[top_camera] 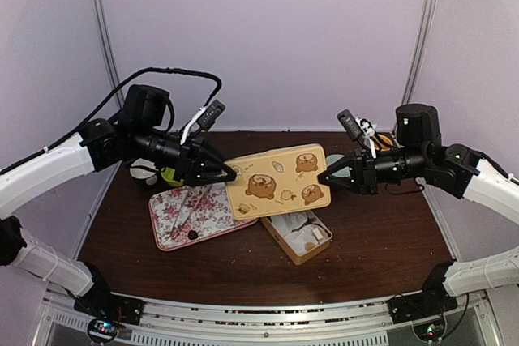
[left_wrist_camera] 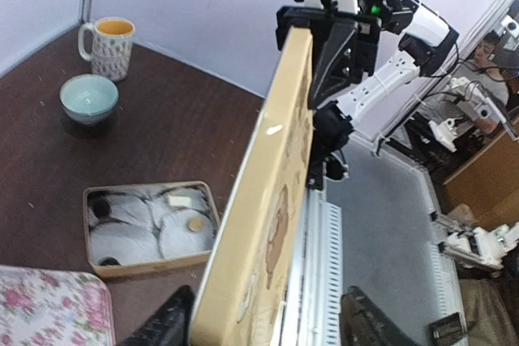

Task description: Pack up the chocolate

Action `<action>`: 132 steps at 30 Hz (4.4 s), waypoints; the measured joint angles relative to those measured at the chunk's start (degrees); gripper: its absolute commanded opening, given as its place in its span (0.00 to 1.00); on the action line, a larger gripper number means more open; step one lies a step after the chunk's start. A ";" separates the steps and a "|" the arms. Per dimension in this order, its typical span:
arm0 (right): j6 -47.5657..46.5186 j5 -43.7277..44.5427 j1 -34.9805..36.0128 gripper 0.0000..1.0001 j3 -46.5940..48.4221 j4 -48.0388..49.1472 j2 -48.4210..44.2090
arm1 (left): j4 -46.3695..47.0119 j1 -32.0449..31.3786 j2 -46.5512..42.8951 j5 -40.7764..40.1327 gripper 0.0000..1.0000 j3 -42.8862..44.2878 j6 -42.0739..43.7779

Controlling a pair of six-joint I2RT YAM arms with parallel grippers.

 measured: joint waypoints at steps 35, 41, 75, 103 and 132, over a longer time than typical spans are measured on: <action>47.12 46.18 4.37 0.06 -33.77 18.80 -22.69 | 15.37 2.29 25.57 -22.43 0.41 1.68 -10.84; 39.47 51.23 3.82 0.06 -27.34 2.32 -28.50 | 9.20 -0.87 32.39 -29.40 0.38 8.98 -8.52; 32.54 53.86 3.78 0.10 -26.27 -10.01 -32.11 | -18.36 -4.90 57.68 -46.53 0.00 34.97 -4.98; 25.05 44.00 3.56 0.06 -10.45 -43.45 -21.46 | -19.02 -5.35 49.40 -50.18 0.00 33.57 -6.58; 12.52 31.98 3.50 0.00 1.49 -54.47 -6.19 | -13.57 -5.35 53.68 -38.36 0.00 34.58 -6.49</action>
